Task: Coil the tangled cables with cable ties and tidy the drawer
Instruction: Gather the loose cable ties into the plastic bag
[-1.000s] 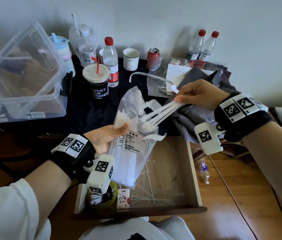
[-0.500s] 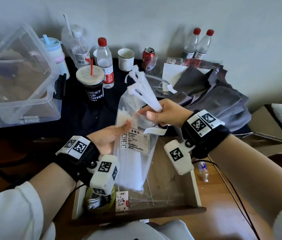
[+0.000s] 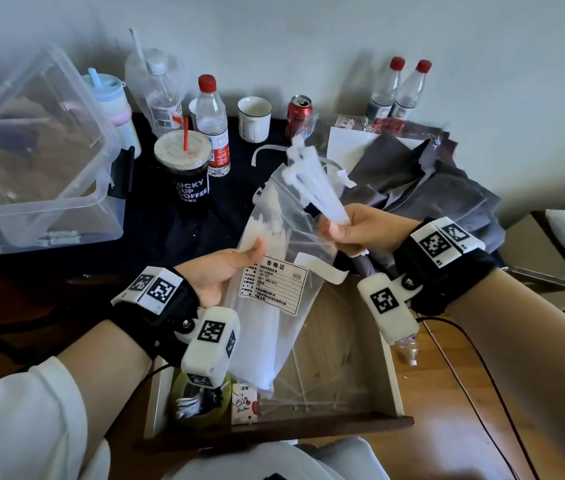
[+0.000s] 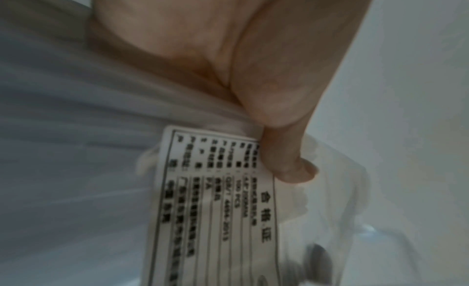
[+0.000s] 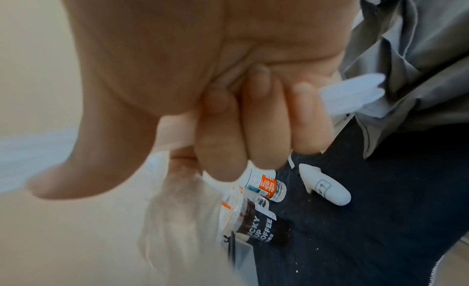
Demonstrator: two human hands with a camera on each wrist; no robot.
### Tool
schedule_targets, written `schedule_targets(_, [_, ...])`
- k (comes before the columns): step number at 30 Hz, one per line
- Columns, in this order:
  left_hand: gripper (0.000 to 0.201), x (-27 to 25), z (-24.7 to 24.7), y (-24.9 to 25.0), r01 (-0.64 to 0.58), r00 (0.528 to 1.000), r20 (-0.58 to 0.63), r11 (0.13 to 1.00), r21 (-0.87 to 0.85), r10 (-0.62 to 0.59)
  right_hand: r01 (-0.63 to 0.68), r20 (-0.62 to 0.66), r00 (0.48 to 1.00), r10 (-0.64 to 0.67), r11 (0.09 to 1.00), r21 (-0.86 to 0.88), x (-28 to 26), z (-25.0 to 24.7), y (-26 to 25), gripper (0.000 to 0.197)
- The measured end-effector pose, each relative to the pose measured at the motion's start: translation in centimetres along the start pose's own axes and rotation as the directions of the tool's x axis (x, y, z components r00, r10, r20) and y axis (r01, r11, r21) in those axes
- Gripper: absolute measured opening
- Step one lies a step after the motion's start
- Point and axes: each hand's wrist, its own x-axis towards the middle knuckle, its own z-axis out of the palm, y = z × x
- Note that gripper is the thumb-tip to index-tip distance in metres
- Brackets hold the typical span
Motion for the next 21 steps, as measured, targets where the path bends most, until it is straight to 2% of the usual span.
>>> schedule_targets(3, [0.072, 0.5, -0.4, -0.3, -0.015, 1.000, 0.027, 1.000, 0.019, 0.014, 0.013, -0.031, 0.999, -0.010, 0.997, 0.074, -0.5, -0.4, 0.1, 0.065])
schedule_targets(5, [0.080, 0.7, -0.4, -0.4, -0.023, 0.998, 0.056, 0.999, 0.030, 0.021, -0.003, -0.047, 0.999, 0.006, 0.998, 0.068, -0.4, -0.1, -0.1, 0.057])
schedule_targets(9, [0.071, 0.8, -0.4, -0.3, -0.015, 0.996, 0.086, 0.999, 0.050, 0.010, -0.073, -0.056, 0.996, 0.073, 0.997, 0.007, -0.3, 0.0, -0.5, 0.040])
schedule_targets(12, [0.080, 0.8, -0.6, -0.4, -0.017, 0.996, 0.090, 0.996, 0.090, 0.009, -0.134, -0.059, 0.990, 0.131, 0.989, -0.059, -0.6, -0.1, -0.7, 0.035])
schedule_targets(14, [0.083, 0.8, -0.7, -0.5, -0.014, 0.997, 0.080, 0.995, 0.100, 0.006, -0.130, -0.074, 0.990, 0.124, 0.987, -0.094, -0.9, 0.0, -1.2, 0.017])
schedule_targets(18, [0.081, 0.7, -0.8, -0.5, -0.030, 0.997, 0.078, 0.993, 0.112, 0.021, -0.120, -0.185, 0.979, 0.090, 0.980, -0.159, -1.1, -0.2, -1.5, 0.008])
schedule_targets(20, [0.079, 0.6, -0.8, -0.4, -0.041, 0.995, 0.099, 0.991, 0.130, 0.028, -0.093, -0.191, 0.980, 0.055, 0.975, -0.200, -1.1, 0.0, -1.6, 0.004])
schedule_targets(21, [0.079, 0.6, -0.7, -0.4, -0.041, 0.994, 0.106, 0.990, 0.134, 0.026, -0.081, -0.173, 0.984, 0.042, 0.971, -0.223, -1.0, 0.1, -1.6, 0.008])
